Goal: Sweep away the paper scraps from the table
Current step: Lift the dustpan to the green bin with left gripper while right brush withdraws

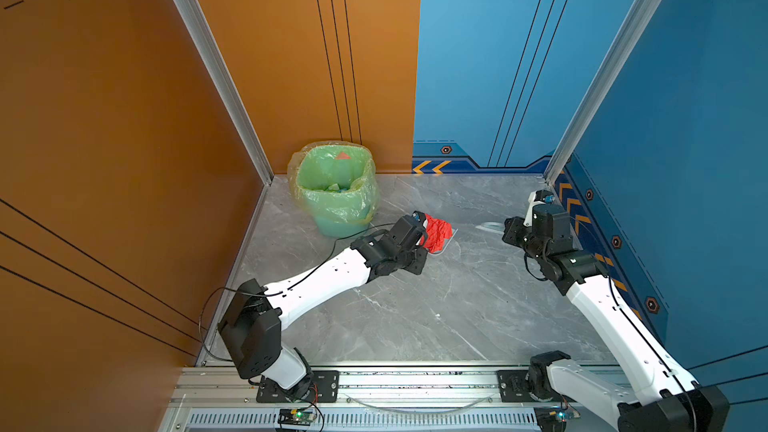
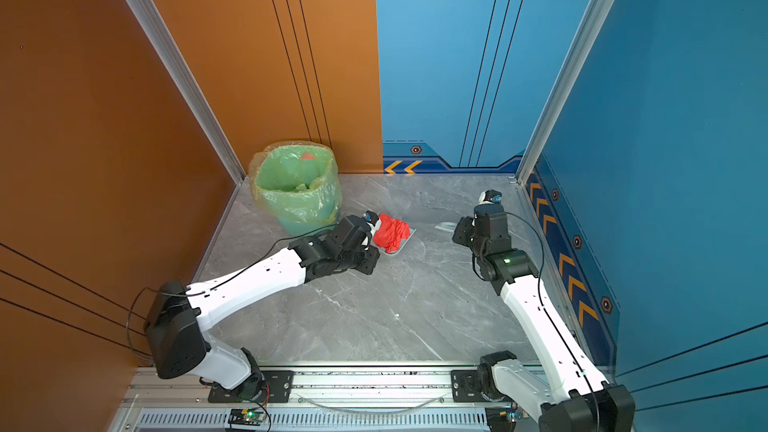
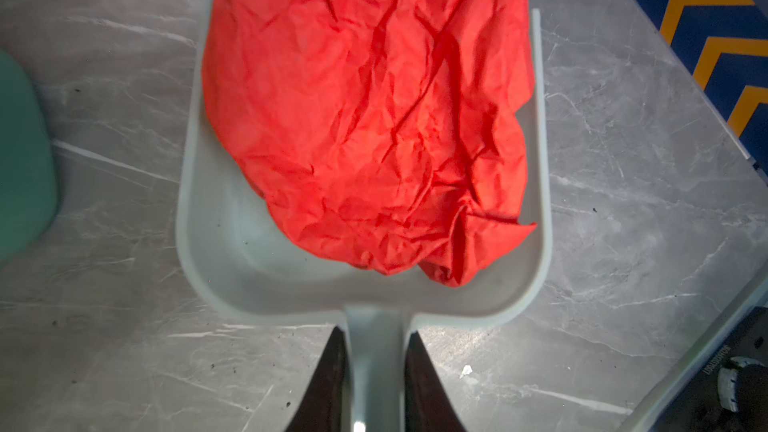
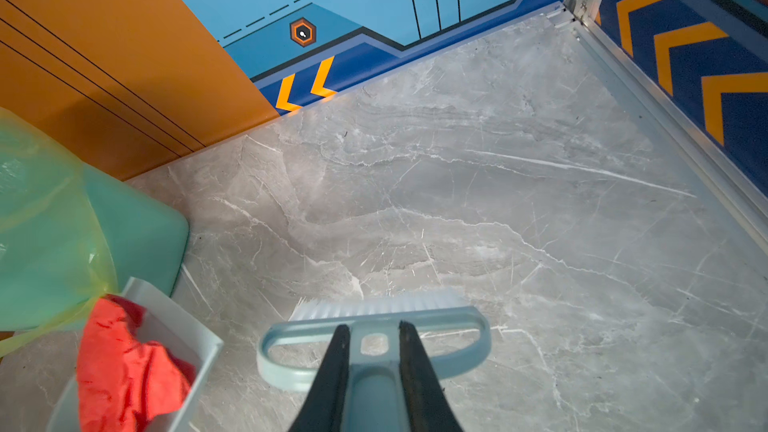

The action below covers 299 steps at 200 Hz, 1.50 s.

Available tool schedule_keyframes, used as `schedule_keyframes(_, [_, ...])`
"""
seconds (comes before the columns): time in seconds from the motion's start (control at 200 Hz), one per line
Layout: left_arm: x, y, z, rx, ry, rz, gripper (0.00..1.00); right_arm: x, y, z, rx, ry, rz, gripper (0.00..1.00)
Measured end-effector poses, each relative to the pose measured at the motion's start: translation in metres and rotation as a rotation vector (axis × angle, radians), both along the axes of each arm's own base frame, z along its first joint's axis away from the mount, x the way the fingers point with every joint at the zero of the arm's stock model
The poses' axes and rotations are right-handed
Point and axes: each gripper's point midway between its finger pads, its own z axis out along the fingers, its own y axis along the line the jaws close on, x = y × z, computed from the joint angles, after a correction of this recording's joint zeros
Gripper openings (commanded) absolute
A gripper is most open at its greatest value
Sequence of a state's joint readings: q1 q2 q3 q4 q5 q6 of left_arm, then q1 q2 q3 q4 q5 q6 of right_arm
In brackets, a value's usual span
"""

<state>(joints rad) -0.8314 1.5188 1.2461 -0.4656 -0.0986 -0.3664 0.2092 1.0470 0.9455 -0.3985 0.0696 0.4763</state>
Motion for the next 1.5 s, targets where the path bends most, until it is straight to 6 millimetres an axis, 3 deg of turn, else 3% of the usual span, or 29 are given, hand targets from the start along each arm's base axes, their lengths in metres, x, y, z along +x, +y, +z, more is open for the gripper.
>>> schedule_keyframes(0.681, [0.032, 0.079, 0.103, -0.014, -0.166, 0.149, 0.00, 0.000, 0.008, -0.016, 0.039, 0.049, 0.023, 0.00])
schedule_keyframes(0.996, [0.051, 0.110, 0.129, 0.000, -0.227, 0.209, 0.00, 0.002, 0.010, -0.021, 0.051, 0.068, 0.019, 0.00])
schedule_keyframes(1.497, [0.082, 0.183, 0.159, 0.011, -0.291, 0.378, 0.00, 0.002, 0.012, -0.021, 0.057, 0.069, 0.021, 0.00])
